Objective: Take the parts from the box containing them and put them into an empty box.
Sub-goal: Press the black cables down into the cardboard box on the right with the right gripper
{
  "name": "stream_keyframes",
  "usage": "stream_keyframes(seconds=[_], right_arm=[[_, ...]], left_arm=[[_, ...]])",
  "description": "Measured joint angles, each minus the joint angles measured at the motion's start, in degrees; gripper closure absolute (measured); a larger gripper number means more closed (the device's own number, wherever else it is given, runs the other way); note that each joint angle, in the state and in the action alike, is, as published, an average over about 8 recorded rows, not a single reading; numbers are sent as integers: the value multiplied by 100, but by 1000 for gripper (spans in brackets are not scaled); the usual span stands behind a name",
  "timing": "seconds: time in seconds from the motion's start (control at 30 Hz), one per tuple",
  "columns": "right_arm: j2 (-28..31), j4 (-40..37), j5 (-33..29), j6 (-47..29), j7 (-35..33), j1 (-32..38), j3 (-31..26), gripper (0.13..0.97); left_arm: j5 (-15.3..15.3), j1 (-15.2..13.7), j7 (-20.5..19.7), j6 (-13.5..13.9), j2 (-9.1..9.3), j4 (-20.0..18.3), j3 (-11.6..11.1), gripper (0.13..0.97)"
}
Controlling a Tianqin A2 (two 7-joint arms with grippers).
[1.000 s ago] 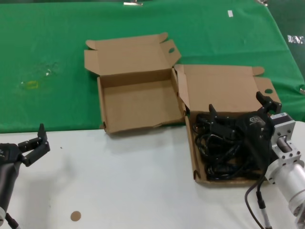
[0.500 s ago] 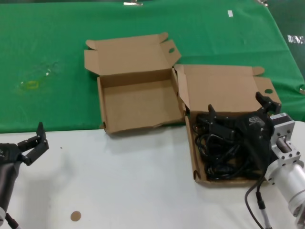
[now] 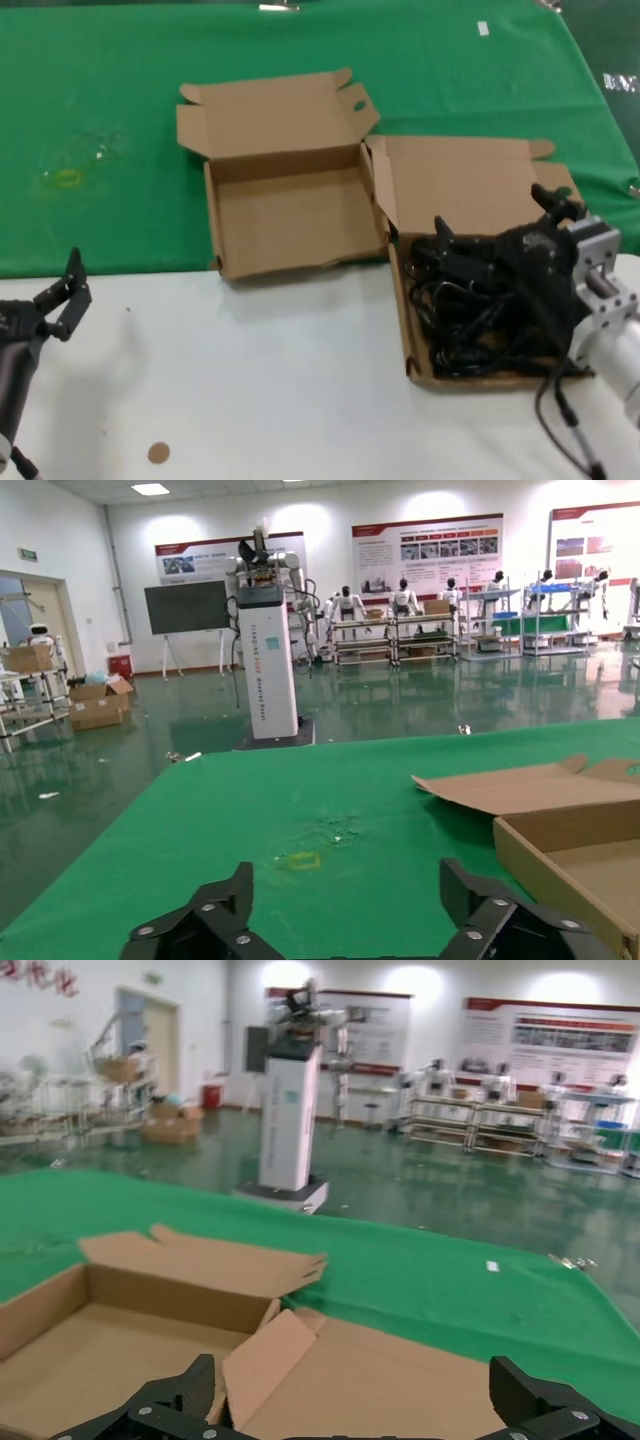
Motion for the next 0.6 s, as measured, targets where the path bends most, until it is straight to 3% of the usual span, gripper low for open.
stream_keyframes(seconds=[0.07, 0.33, 0.47, 0.6], right_arm=[[357, 22, 290, 47, -59, 202, -308, 129], [1775, -110, 998, -324, -69, 1563, -1889, 129], [2277, -325, 649, -940, 297, 2432, -2656, 129], [2565, -551, -189, -1845, 777, 3131, -3031, 129]], left_arm=[[0, 0, 0, 0, 0, 0, 0, 352], [0, 0, 0, 0, 0, 0, 0, 566], [0, 0, 0, 0, 0, 0, 0, 640], [0, 0, 0, 0, 0, 0, 0, 739]])
